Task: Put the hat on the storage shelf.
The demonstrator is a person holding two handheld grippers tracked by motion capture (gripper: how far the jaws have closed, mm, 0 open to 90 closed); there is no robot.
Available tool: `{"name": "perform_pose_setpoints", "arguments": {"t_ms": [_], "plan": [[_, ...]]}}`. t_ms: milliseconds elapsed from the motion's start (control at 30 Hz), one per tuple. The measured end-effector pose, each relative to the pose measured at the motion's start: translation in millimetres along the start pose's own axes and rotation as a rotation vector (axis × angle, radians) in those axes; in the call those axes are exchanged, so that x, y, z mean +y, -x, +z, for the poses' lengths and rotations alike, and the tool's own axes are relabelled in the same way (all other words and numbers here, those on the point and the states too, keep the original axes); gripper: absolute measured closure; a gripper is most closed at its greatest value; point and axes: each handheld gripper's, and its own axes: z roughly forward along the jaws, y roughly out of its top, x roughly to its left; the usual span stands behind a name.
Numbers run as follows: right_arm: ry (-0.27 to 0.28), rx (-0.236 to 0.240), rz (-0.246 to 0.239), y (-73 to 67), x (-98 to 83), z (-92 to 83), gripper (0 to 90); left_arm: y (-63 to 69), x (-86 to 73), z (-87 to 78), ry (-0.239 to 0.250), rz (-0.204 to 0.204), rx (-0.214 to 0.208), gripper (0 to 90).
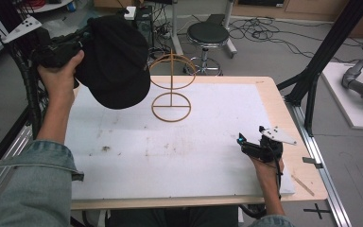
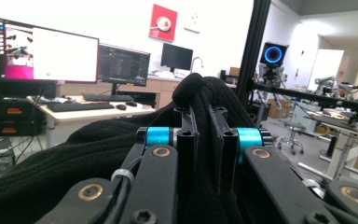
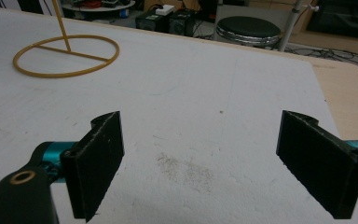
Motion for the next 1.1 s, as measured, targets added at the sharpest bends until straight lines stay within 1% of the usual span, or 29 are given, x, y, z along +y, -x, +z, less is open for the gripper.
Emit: {"name": "perform_pose_setpoints", "arguments": {"t_ms": [67,100,133,233,333,400,467,533,567,633,733,800,933,1100], "plan": [[0.000,0.000,0.004,0.5,-0.1,-0.6,14.7,1.3,0.4,4.1,0.001,-0.004,-0.013,83.0],[-0.002,0.001,0.007,0.6,-0.2,-1.0,14.7,1.3,0.4,4.1,0.001,-0.004,-0.013,83.0],[0.004,-0.003,0.000,1.5,-0.2,-0.9,14.7,2.9,0.0,8.5,0.006,-0.007,-0.024,83.0],[-0.001,-0.002,0.012,1.4,-0.2,-1.5,14.7,5.6,-1.0,14.9,0.004,-0.011,-0.042,83.0],[0.004,-0.002,0.005,1.8,-0.3,-1.7,14.7,8.7,-1.4,21.4,0.006,-0.012,-0.056,83.0],[0.006,-0.006,0.001,2.5,-0.5,-2.1,14.6,11.0,-1.1,25.9,0.010,-0.017,-0.065,82.9],[0.005,-0.005,0.014,2.3,-0.5,-2.6,14.7,13.3,-0.6,30.3,0.007,-0.016,-0.071,83.0],[0.003,-0.003,0.012,2.9,-0.7,-2.9,14.7,14.6,-0.8,32.5,0.010,-0.016,-0.073,83.0],[0.003,-0.003,0.012,3.0,-0.8,-3.0,14.7,16.7,-1.7,37.0,0.014,-0.027,-0.080,83.0],[0.003,-0.003,0.011,3.3,-0.9,-3.1,14.7,17.2,-2.4,39.1,0.011,-0.026,-0.085,83.0],[0.008,-0.006,0.006,3.7,-1.0,-3.2,14.7,19.1,-6.0,46.0,0.007,-0.032,-0.094,82.9],[0.002,-0.003,0.010,3.3,-1.1,-3.5,14.7,20.2,-9.9,51.3,0.001,-0.035,-0.101,83.0],[0.001,-0.003,0.001,2.7,-1.2,-4.1,14.7,20.9,-15.0,57.8,-0.005,-0.039,-0.114,82.9],[0.000,-0.003,0.003,3.3,-1.5,-4.7,14.7,21.6,-19.2,63.7,-0.006,-0.045,-0.121,82.9]]}}
